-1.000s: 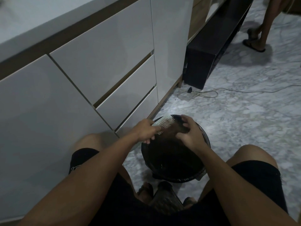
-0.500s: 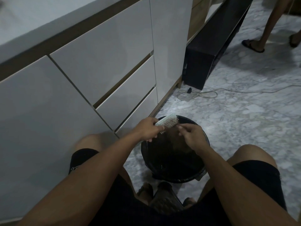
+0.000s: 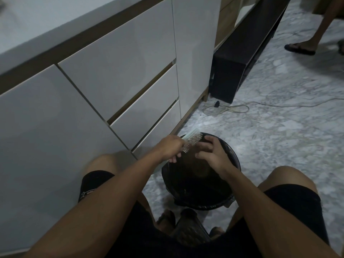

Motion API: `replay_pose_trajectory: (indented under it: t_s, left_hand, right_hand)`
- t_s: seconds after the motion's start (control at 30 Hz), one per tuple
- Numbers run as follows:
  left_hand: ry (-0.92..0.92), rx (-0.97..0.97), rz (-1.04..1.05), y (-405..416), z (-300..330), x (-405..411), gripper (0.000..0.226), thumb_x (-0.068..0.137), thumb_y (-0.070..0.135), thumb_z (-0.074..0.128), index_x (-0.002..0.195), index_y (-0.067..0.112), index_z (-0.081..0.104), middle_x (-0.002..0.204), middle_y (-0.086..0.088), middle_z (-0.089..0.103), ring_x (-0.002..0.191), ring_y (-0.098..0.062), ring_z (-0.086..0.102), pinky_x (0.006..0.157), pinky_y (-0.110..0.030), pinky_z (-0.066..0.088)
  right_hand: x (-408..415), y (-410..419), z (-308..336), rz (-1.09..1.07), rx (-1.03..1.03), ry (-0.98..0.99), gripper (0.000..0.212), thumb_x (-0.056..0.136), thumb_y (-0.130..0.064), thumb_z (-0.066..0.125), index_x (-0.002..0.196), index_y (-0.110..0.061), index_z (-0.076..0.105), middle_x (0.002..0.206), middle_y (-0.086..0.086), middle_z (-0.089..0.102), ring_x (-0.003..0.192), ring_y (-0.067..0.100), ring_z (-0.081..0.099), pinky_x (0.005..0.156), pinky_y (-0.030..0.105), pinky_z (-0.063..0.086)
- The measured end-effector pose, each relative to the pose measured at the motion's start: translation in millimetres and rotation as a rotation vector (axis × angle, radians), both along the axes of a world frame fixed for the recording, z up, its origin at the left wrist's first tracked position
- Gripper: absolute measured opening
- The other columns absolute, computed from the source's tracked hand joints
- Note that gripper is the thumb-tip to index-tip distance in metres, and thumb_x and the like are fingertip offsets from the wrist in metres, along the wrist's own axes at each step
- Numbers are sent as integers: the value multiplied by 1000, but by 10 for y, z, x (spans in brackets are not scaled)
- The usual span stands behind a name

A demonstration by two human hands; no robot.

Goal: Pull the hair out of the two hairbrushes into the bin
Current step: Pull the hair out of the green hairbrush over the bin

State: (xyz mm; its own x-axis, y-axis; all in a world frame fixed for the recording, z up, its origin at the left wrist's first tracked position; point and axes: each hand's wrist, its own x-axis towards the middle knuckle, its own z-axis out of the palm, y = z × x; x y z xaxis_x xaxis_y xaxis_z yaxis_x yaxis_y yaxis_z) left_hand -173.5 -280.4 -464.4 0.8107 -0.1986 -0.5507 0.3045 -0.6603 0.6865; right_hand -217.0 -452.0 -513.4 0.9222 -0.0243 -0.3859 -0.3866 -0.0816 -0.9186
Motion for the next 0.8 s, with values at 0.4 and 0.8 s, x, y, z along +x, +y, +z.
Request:
replay_pose_trajectory:
  t_s: [0.4,0.8]
  left_hand:
    - [-24,35,-68,-59,-114,-15,17,96,4,45,100,-1,60,86,-13,64,52,-15,56,50,-27,46]
    - [45,-20,-10,33,-146,-60,16,99,6,47,103,-2,59,80,-9,62,53,-16,54,46,-24,48]
  right_hand:
    - [14,-17,-130,-80,-303,-92,41,77,-14,76,117,-15,65,85,1,74,89,17,70,93,44,53]
    - [13,-76,7,-229,-231,-48,32,81,-9,72,111,-14,64,95,1,70,88,13,64,77,23,50]
